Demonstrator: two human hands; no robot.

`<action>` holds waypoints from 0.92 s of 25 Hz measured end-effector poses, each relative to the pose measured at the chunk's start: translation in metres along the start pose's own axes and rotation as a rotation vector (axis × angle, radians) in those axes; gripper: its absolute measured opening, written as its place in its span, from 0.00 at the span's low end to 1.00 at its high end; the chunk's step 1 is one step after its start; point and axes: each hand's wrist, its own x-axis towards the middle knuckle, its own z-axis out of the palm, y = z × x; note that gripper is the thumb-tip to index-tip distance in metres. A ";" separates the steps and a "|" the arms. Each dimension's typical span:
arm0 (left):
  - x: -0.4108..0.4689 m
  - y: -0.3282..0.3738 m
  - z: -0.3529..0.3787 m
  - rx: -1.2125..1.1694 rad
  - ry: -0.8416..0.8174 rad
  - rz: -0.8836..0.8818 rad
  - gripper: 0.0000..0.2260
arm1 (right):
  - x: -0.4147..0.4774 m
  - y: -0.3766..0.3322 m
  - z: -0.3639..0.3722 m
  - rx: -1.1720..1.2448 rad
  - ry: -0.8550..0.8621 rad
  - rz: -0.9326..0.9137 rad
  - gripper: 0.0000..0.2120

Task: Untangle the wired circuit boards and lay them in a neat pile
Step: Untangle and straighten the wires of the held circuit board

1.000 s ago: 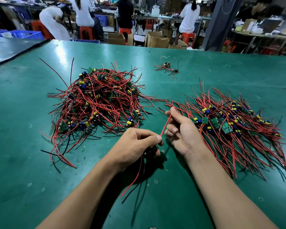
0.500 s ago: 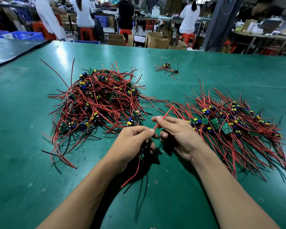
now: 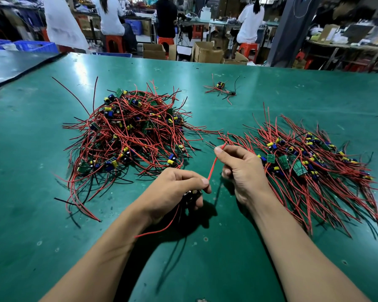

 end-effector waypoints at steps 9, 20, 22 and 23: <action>-0.001 0.001 -0.001 0.047 -0.034 -0.008 0.10 | 0.002 0.003 0.002 -0.055 0.084 -0.104 0.08; 0.004 -0.003 0.007 -0.021 0.131 -0.001 0.09 | 0.005 0.000 -0.002 -0.153 0.068 0.029 0.26; 0.006 -0.003 0.007 -0.077 0.213 0.002 0.09 | 0.003 0.002 -0.001 -0.244 0.074 0.034 0.21; 0.007 -0.003 0.007 -0.081 0.248 0.011 0.09 | 0.001 0.002 -0.002 -0.281 0.056 0.018 0.18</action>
